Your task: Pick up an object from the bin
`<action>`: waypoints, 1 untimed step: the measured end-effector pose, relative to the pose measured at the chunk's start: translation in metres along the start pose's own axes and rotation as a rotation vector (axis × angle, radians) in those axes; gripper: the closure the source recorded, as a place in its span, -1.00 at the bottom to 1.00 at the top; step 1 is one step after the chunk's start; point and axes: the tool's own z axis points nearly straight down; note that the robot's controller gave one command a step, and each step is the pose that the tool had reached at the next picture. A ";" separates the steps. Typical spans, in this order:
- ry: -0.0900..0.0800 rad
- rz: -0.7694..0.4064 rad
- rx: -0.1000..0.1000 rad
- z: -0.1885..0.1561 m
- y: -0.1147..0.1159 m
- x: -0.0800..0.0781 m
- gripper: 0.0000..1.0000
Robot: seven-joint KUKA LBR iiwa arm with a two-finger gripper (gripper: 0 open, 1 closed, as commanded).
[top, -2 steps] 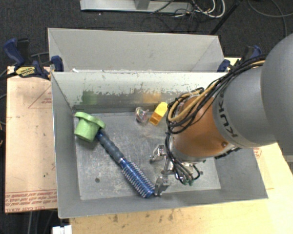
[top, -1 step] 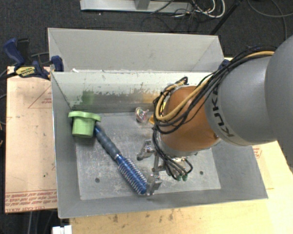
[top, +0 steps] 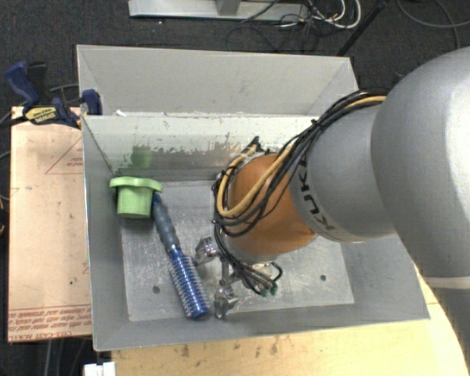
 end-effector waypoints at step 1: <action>0.006 -0.132 0.012 0.009 0.096 -0.034 -1.00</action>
Offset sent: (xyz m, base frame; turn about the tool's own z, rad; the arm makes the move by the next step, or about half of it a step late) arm -0.0030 0.1075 -0.0142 -0.1382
